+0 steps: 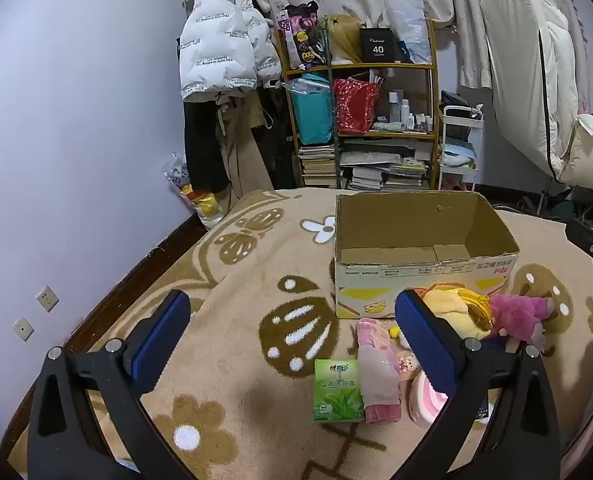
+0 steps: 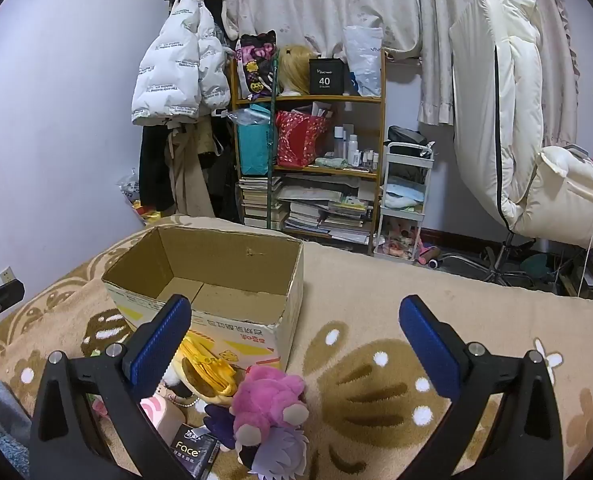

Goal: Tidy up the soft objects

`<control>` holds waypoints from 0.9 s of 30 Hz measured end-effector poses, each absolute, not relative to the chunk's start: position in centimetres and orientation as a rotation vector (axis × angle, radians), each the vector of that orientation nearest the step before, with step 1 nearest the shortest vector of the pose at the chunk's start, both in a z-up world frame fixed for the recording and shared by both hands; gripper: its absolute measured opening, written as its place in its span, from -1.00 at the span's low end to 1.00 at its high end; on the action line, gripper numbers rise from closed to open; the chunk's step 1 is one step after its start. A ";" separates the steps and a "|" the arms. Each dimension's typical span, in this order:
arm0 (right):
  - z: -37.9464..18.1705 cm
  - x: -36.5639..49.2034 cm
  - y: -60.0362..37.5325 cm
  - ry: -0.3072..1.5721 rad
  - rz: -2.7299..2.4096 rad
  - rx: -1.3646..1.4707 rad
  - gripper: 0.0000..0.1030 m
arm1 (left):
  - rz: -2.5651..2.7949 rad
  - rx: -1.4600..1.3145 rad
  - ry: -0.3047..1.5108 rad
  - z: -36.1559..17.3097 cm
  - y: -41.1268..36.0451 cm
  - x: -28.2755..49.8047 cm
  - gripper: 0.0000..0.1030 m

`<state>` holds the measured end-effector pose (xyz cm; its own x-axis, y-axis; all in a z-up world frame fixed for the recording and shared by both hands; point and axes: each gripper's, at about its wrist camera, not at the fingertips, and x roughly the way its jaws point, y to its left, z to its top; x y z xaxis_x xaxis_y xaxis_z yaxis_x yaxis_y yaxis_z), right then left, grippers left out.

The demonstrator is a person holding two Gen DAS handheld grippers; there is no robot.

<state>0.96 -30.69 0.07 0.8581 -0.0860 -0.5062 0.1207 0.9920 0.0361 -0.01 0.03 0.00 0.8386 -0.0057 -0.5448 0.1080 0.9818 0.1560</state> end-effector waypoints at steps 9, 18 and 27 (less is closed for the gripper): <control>0.0 1.0 -30.7 0.528 -0.108 0.070 1.00 | -0.053 0.182 0.580 0.0 0.0 0.0 0.97; 0.0 1.0 -30.7 0.528 -0.112 0.071 1.00 | -0.057 0.185 0.580 0.1 0.0 0.2 0.97; 0.0 1.0 -30.7 0.528 -0.110 0.070 1.00 | -0.053 0.190 0.582 -0.2 -0.3 0.0 0.97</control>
